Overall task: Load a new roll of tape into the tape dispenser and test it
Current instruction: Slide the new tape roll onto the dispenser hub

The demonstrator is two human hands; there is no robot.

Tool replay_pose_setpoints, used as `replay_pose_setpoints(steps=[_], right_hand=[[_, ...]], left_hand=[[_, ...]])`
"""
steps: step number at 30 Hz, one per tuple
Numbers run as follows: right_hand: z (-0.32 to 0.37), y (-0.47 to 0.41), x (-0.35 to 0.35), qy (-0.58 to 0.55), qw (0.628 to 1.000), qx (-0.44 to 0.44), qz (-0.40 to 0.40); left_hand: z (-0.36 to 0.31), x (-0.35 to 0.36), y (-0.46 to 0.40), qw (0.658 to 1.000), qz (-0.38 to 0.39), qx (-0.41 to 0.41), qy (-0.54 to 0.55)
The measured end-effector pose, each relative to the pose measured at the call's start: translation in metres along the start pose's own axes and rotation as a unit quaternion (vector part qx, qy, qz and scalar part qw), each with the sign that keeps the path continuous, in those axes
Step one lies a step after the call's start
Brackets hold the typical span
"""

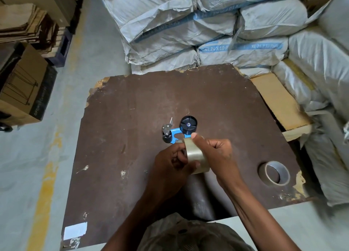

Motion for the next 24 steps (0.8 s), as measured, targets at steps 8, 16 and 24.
replay_pose_setpoints(steps=[8, 16, 24], right_hand=[[0.002, 0.005, 0.011, -0.043, 0.992, 0.044, 0.109], [-0.019, -0.002, 0.012, -0.065, 0.994, 0.073, 0.045], [-0.021, -0.007, 0.013, -0.060, 0.996, 0.059, -0.001]], left_hand=[[0.006, -0.017, -0.007, 0.999, -0.047, 0.007, -0.021], [0.013, -0.015, -0.020, 0.999, -0.022, 0.007, -0.024], [0.022, -0.008, -0.015, 0.999, -0.040, -0.024, 0.013]])
Point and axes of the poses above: each hand's wrist, its own y-axis away from the middle knuckle, its own x-axis out of the palm, z = x × y, the point moved 10 cm from there along -y, towards the middle knuckle, and after that the axes turned 5 degrees about -x, right-handed, at the moved point
